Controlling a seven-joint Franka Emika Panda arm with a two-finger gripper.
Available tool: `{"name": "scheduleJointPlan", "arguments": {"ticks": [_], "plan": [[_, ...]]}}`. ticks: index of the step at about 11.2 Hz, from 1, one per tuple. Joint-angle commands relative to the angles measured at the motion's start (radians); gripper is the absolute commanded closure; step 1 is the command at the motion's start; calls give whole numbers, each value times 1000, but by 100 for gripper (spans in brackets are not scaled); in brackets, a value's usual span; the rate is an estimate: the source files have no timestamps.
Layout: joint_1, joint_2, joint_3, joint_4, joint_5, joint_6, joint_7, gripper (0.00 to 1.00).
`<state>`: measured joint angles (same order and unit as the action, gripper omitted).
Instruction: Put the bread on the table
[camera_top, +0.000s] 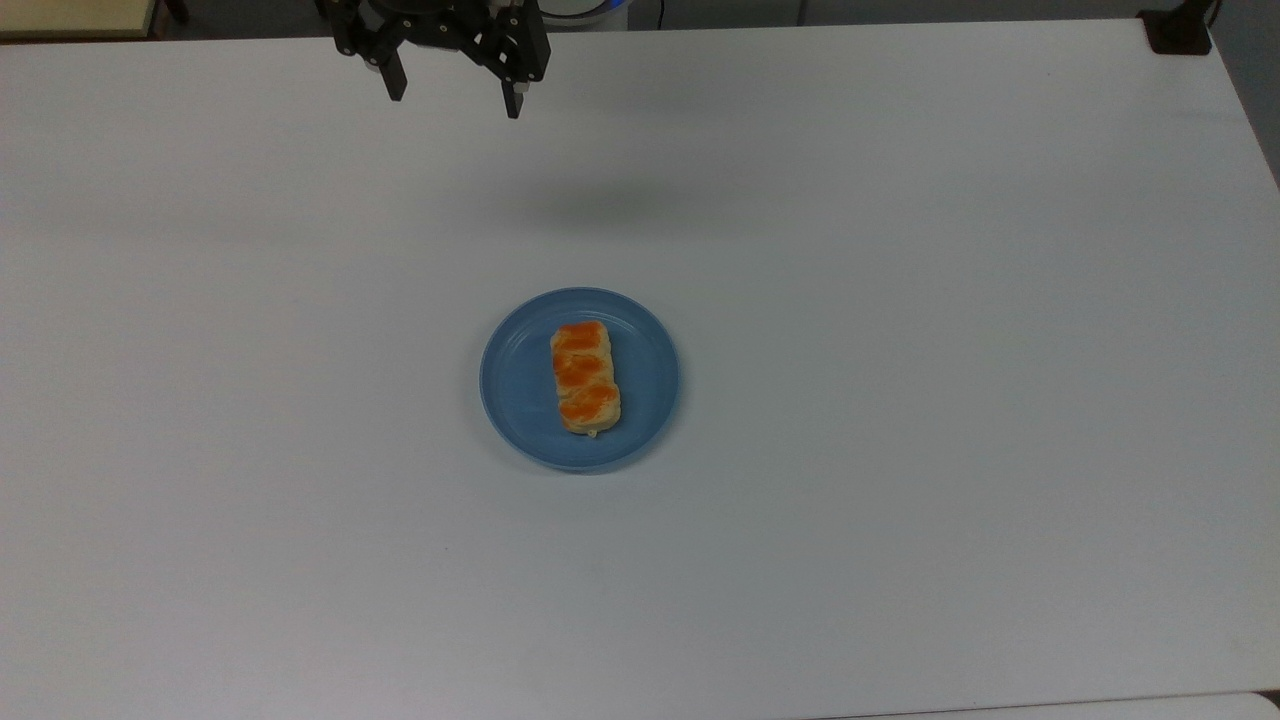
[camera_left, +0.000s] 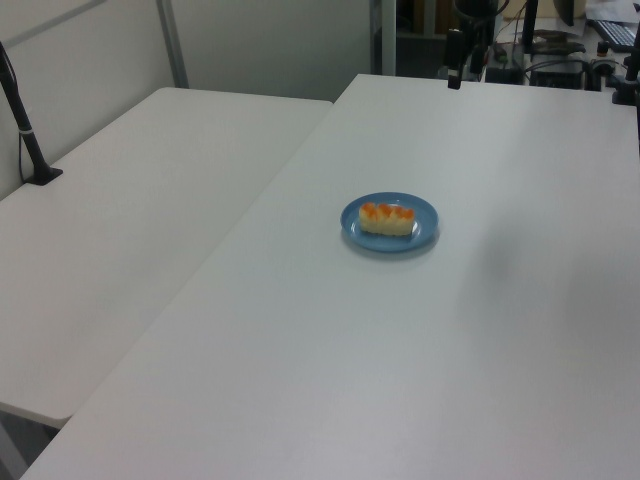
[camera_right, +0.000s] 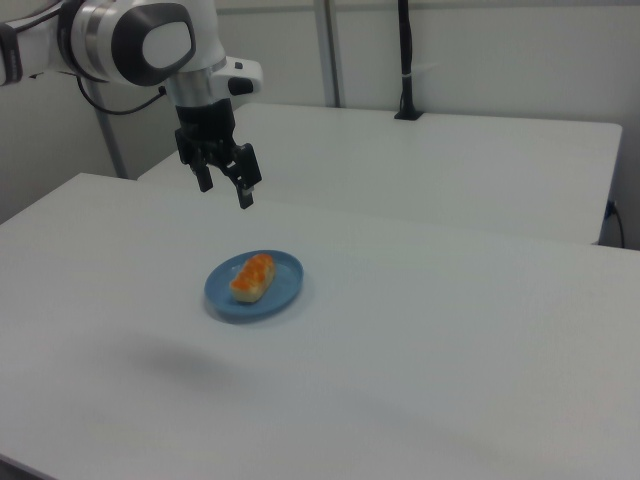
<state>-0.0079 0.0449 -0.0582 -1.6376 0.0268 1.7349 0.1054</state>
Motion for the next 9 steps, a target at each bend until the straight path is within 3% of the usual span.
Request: {"name": "scheduleJointPlan", "arguments": {"ticks": [1, 5, 9], "plan": [[29, 32, 3, 1, 2, 26, 17, 0], [132, 110, -32, 1, -1, 130, 51, 0], [270, 291, -75, 2, -7, 337, 115, 0]]}}
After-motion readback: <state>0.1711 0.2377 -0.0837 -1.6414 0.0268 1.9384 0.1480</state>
